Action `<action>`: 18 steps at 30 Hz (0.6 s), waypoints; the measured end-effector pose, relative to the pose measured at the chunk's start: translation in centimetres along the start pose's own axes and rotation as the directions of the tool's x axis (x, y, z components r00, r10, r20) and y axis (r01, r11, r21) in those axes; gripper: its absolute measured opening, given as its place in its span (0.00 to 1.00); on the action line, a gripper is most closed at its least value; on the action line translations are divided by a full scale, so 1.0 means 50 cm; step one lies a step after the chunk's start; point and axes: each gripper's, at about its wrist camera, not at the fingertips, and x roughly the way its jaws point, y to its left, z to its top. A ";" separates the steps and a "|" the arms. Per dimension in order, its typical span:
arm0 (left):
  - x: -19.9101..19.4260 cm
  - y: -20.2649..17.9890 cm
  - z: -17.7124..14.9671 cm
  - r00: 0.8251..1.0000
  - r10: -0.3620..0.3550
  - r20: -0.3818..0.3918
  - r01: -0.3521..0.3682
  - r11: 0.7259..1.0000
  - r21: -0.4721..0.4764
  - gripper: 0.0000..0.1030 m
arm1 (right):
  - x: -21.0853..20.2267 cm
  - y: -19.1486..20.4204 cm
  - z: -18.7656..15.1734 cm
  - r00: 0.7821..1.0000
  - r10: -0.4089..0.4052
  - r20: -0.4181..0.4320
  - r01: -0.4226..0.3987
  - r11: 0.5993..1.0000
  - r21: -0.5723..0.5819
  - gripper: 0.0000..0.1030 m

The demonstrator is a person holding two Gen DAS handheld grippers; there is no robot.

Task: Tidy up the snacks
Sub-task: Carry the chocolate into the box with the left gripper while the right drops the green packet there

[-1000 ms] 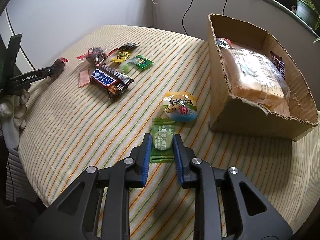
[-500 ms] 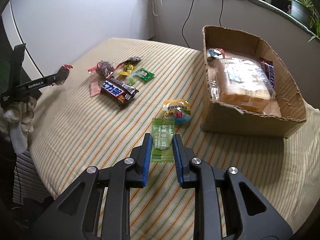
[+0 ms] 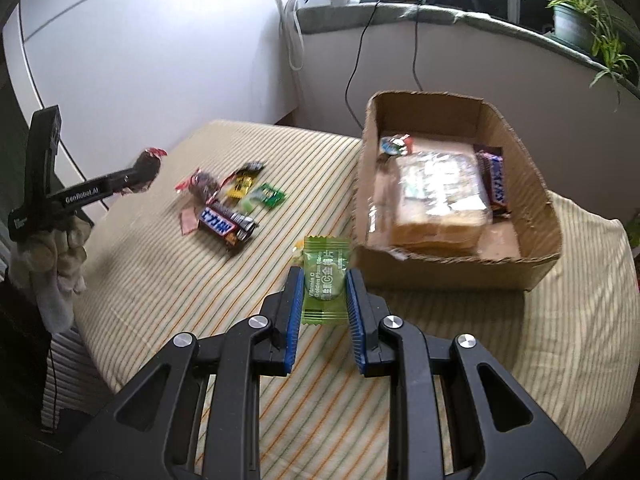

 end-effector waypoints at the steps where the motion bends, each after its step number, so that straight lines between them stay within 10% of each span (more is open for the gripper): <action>1: 0.001 -0.009 0.003 1.000 -0.008 0.001 0.008 1.000 0.005 0.36 | -0.005 -0.006 0.002 1.000 -0.002 0.007 0.002 1.000 0.005 0.22; 18: 0.073 -0.260 0.047 0.980 -0.196 -0.036 0.199 0.967 0.157 0.36 | -0.037 -0.159 0.051 0.990 -0.116 0.077 0.109 0.991 0.082 0.22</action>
